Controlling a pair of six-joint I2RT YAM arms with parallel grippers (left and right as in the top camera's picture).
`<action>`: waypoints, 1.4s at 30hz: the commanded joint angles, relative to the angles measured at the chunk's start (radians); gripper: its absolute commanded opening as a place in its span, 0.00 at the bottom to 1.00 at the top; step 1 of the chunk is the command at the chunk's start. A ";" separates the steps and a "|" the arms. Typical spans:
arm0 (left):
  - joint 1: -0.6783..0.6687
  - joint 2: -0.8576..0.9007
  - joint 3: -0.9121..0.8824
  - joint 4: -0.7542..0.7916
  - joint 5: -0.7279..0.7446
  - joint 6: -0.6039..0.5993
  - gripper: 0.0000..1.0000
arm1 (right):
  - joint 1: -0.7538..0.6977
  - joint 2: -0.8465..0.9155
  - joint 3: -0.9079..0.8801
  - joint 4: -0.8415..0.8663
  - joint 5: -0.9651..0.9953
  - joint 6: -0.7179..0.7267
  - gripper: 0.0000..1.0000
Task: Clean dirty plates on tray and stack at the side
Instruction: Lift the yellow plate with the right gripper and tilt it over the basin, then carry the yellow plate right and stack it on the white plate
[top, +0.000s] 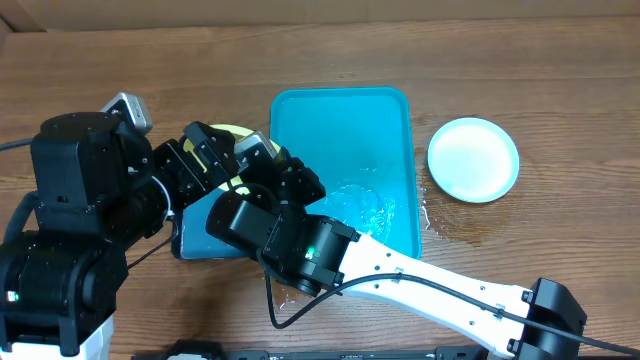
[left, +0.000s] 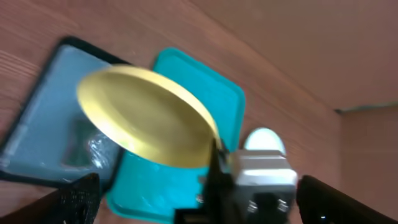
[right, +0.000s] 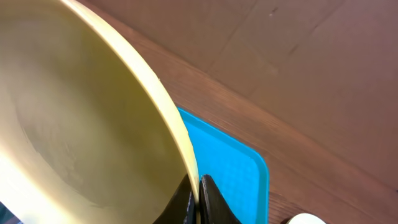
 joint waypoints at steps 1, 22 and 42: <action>0.006 -0.008 0.015 -0.032 -0.249 0.072 1.00 | 0.005 -0.035 0.011 -0.002 -0.027 -0.001 0.04; 0.006 -0.089 0.034 -0.056 -0.673 0.045 1.00 | 0.025 -0.035 0.011 0.175 0.057 -0.189 0.04; 0.006 -0.089 0.033 -0.060 -0.672 0.045 1.00 | -1.014 -0.188 0.011 -0.117 -1.486 0.425 0.04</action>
